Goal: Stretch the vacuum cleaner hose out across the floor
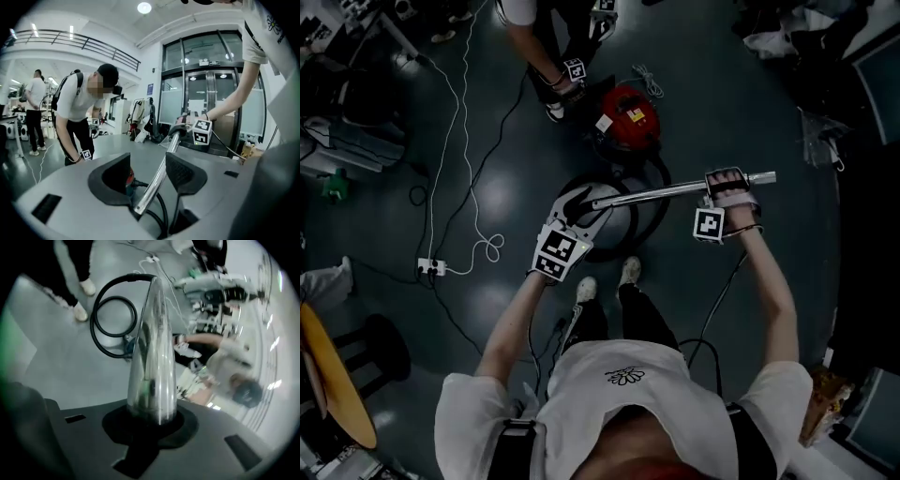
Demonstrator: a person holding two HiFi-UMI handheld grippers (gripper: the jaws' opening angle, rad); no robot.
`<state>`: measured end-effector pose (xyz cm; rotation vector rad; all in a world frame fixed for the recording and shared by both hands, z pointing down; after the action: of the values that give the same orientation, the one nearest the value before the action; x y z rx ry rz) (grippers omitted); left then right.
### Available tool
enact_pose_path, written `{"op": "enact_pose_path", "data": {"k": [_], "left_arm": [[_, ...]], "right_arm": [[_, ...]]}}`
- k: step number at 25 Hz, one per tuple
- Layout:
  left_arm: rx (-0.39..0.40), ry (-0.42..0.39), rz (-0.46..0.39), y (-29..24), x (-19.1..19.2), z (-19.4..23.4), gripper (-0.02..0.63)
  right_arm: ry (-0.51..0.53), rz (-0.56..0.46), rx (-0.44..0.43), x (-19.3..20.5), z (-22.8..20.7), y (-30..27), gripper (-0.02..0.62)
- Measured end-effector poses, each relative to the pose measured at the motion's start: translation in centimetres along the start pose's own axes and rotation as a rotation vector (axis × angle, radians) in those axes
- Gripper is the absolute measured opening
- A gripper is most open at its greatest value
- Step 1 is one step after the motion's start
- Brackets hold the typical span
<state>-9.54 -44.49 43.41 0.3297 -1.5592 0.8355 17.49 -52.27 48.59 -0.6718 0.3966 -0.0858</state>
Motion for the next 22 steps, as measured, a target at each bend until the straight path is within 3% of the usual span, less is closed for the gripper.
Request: {"op": "enact_pose_path", "data": {"k": [2,5,7,12,16,19,20,22], "left_arm": [[0.045,-0.058,-0.034,2.2,-2.4,-1.1,0.218],[0.146,-0.15,-0.083,5.2,-5.2,-3.5,0.232],[0.212,-0.181,-0.115,7.4,-6.8,-5.3,0.237],[0.357,-0.185,-0.145,12.4,-8.9,-11.5,0.253],[0.429,-0.22,-0.096,14.7,-8.5,-17.0,0.253],[0.631,-0.311,-0.001,17.4,-7.6,-23.6,0.252],[0.684,-0.301,0.014,18.5,-7.3,-26.0,0.249],[0.704,-0.198,0.004,20.4,-6.5,-30.3,0.114]], "right_arm": [[0.172,-0.037,0.097,-1.4,-5.2,5.3,0.087],[0.544,0.065,0.202,-2.6,-11.0,13.0,0.087],[0.664,0.048,0.279,-4.7,-13.4,17.3,0.087],[0.824,-0.029,0.475,-8.2,-15.1,26.7,0.087],[0.904,-0.095,0.701,-11.4,-14.1,34.9,0.087],[0.988,-0.159,0.859,-13.8,-11.9,42.4,0.091],[1.021,-0.178,0.889,-14.1,-10.6,44.5,0.092],[1.07,-0.212,0.926,-14.0,-7.3,47.9,0.094]]}}
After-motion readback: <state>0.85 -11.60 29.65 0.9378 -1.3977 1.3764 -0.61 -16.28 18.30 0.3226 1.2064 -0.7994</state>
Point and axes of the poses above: the fingertips, and each gripper's own axes: y backward along the fingers, z to its left, x out of its underside, the point moved 5 cm from there along y, backward along the fingers, and after that the axes turned 5 degrees about -x, right-handed, at the moved point
